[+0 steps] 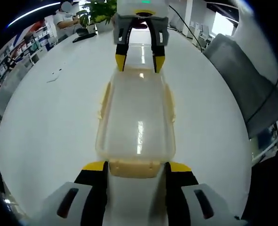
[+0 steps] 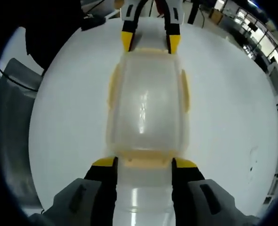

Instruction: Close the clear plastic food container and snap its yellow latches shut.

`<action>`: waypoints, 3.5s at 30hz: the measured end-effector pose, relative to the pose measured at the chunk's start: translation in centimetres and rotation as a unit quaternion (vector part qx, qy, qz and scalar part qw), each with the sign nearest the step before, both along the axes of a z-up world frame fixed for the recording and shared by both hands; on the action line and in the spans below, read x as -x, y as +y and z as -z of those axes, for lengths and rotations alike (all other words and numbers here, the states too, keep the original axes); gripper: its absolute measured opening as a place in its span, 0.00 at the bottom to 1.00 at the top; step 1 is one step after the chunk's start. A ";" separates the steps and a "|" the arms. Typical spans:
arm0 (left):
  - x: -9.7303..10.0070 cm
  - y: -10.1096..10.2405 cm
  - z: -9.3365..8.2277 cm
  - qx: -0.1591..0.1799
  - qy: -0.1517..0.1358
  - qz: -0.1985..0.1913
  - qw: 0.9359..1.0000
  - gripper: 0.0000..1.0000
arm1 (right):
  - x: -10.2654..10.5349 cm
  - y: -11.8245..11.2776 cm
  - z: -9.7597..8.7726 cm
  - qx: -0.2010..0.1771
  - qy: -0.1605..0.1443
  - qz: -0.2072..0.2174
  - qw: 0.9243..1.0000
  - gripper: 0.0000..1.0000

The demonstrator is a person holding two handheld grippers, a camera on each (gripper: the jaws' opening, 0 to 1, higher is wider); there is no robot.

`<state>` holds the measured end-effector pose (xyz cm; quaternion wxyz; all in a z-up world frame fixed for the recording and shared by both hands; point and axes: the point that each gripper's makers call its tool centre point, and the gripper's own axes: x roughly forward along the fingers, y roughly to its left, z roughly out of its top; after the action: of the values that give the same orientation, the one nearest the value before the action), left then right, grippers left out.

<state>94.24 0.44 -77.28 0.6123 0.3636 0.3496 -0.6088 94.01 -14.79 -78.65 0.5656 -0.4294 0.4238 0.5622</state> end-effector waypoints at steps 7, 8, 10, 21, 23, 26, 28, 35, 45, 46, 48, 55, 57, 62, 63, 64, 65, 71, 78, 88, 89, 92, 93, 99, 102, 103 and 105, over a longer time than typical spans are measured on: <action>0.0 -0.1 0.0 0.001 0.000 0.000 1.000 0.43 | 0.0 0.0 0.0 -0.002 0.002 0.002 1.000 0.41; 0.0 -0.1 0.0 0.000 0.000 0.001 1.000 0.43 | -0.1 0.0 0.0 -0.002 0.002 0.002 1.000 0.41; 0.0 -0.1 0.0 0.000 0.000 0.001 1.000 0.42 | -0.3 0.0 0.1 -0.003 0.002 0.004 1.000 0.40; -0.9 0.4 0.3 -0.003 0.000 0.002 1.000 0.34 | -0.3 0.0 -0.1 -0.006 0.001 0.004 1.000 0.38; -1.1 0.5 0.3 -0.006 -0.002 0.002 1.000 0.34 | -0.3 0.0 -0.1 -0.004 0.001 0.001 1.000 0.38; -1.2 0.7 0.4 -0.004 -0.002 -0.004 1.000 0.34 | -0.3 0.1 -0.1 -0.005 0.001 -0.002 1.000 0.37; -1.3 0.7 0.5 -0.007 -0.005 -0.005 1.000 0.33 | -0.3 0.1 -0.1 -0.005 0.001 -0.005 1.000 0.37; -1.4 0.9 0.6 -0.013 -0.004 -0.008 1.000 0.33 | -0.3 0.0 -0.2 0.000 -0.004 -0.013 1.000 0.36; -1.1 1.1 -0.4 -0.017 -0.004 -0.012 1.000 0.33 | 0.0 0.2 -1.3 -0.001 0.000 -0.017 1.000 0.35; -1.0 1.2 -0.5 -0.018 -0.004 -0.013 1.000 0.33 | 0.0 0.3 -1.5 -0.002 -0.001 -0.017 1.000 0.35; -0.9 1.4 -1.0 -0.019 -0.005 -0.014 1.000 0.33 | 0.1 0.4 -2.1 -0.004 -0.002 -0.019 1.000 0.35; 0.6 1.5 -3.5 -0.021 -0.007 -0.021 1.000 0.32 | 0.9 0.8 -4.4 -0.012 0.000 -0.032 0.999 0.35; 0.9 1.3 -4.4 -0.019 -0.010 -0.025 0.999 0.32 | 0.9 0.8 -4.9 -0.013 -0.003 -0.034 0.999 0.35; 1.4 1.0 -6.0 -0.018 -0.017 -0.029 0.999 0.32 | 0.9 0.4 -6.5 -0.017 -0.013 -0.041 0.999 0.35; 1.6 0.9 -6.5 -0.017 -0.019 -0.029 0.999 0.32 | 1.0 0.3 -6.8 -0.018 -0.013 -0.041 0.999 0.35; 1.6 0.8 -6.9 -0.017 -0.020 -0.029 0.999 0.32 | 1.1 0.2 -7.3 -0.019 -0.016 -0.042 0.999 0.35; 1.7 0.6 -7.4 -0.016 -0.022 -0.029 0.999 0.32 | 1.2 0.1 -7.6 -0.020 -0.016 -0.042 0.999 0.35; 1.9 -0.9 -9.6 -0.012 -0.029 -0.026 0.999 0.32 | 1.4 -1.5 -9.4 -0.026 -0.017 -0.034 0.999 0.35; 2.3 -3.9 -10.8 -0.004 -0.037 -0.017 0.999 0.32 | 1.5 -4.1 -10.4 -0.023 -0.016 -0.028 0.999 0.35; 2.5 -7.3 -11.5 0.001 -0.034 -0.012 0.999 0.32 | 1.7 -7.7 -10.9 -0.010 -0.020 -0.024 0.999 0.35; 2.6 -7.5 -11.6 0.001 -0.034 -0.012 0.999 0.32 | 1.8 -8.1 -11.1 -0.010 -0.019 -0.023 1.000 0.35; 2.4 -8.4 -11.6 0.001 -0.034 -0.007 0.999 0.32 | 1.9 -8.9 -11.1 -0.009 -0.019 -0.020 1.000 0.35; 2.4 -8.6 -11.7 0.001 -0.035 -0.007 0.999 0.32 | 1.9 -9.3 -11.1 -0.009 -0.017 -0.018 1.000 0.35; 2.1 -10.6 -11.8 0.002 -0.044 -0.001 0.999 0.32 | 2.1 -11.1 -11.4 -0.008 -0.018 -0.011 1.000 0.35; 1.9 -11.6 -11.7 0.004 -0.047 0.002 0.999 0.32 | 1.9 -12.3 -11.4 -0.010 -0.021 -0.006 1.000 0.35; 1.8 -12.1 -11.6 0.005 -0.047 0.004 0.999 0.32 | 2.0 -12.6 -11.4 -0.010 -0.020 -0.005 1.000 0.35; 1.9 -12.7 -11.4 0.005 -0.045 0.007 0.999 0.32 | 2.2 -13.4 -11.3 -0.009 -0.018 -0.003 1.000 0.35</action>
<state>92.37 -12.31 -65.88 0.6251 0.3900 0.3156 -0.5979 91.79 -28.18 -67.38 0.5754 -0.4358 0.4074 0.5595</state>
